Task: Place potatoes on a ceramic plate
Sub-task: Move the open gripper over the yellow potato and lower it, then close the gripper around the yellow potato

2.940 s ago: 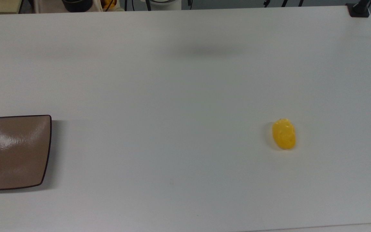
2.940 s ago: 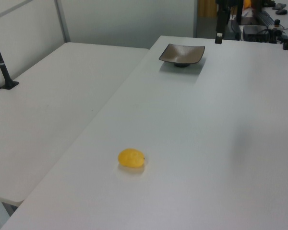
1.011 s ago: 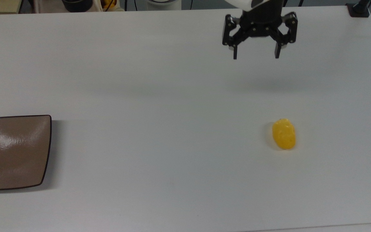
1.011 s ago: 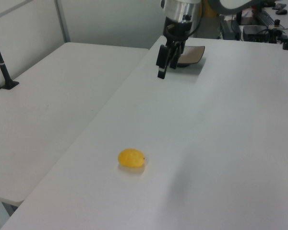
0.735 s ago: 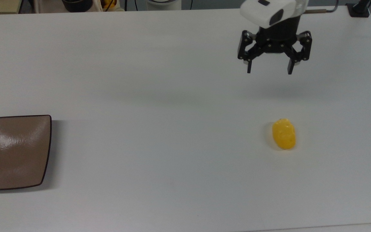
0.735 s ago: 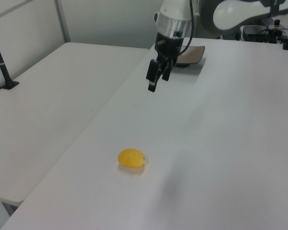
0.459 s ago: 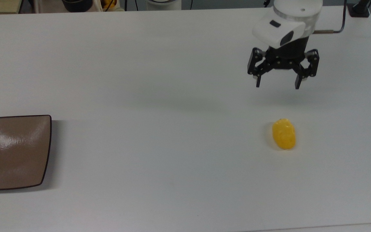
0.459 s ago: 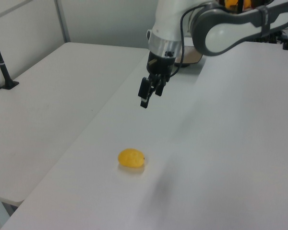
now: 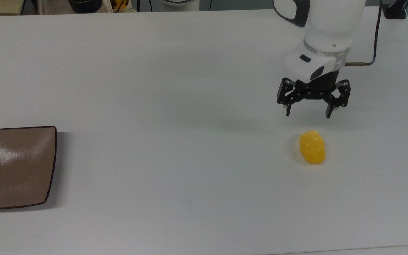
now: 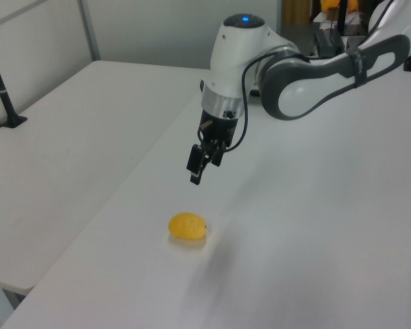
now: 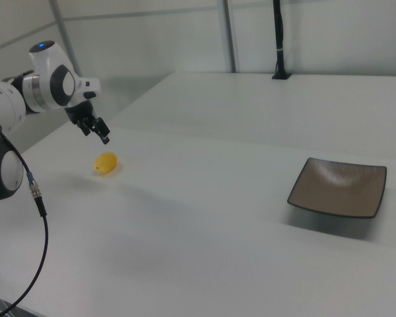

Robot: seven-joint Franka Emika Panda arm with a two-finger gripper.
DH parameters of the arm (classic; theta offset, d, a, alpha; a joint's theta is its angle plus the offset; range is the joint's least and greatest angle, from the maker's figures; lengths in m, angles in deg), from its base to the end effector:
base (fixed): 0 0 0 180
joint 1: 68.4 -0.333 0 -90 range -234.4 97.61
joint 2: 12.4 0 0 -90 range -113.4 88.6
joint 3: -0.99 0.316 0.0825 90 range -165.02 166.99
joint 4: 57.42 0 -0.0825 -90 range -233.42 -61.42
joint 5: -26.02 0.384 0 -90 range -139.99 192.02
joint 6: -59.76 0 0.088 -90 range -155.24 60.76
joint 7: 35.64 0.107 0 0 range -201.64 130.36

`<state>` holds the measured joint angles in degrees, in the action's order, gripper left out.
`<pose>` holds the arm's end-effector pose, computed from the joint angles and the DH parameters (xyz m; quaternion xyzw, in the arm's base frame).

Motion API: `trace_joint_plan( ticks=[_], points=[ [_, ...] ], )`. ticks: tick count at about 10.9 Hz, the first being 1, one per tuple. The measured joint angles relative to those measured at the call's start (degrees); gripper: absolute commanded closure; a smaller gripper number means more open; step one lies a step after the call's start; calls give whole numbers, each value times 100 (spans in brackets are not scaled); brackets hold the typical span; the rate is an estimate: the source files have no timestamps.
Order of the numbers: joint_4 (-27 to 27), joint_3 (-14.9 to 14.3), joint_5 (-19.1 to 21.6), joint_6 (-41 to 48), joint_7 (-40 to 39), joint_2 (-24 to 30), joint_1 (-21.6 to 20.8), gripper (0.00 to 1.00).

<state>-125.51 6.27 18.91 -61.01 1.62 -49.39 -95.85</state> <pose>0.6545 0.3901 0.4377 -0.9896 0.0280 -0.1305 0.0535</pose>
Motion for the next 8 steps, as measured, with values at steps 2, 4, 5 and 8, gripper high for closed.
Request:
trace_joint_plan(
  ticks=[2,4,5,8],
  points=[
    [99,-28,0,-120,1,-290,-82,0],
    [228,-121,0,-285,5,-575,-208,0],
    [257,-132,0,-418,5,-691,-227,0],
    [288,-137,-103,-862,6,-915,-232,0]
  ],
)
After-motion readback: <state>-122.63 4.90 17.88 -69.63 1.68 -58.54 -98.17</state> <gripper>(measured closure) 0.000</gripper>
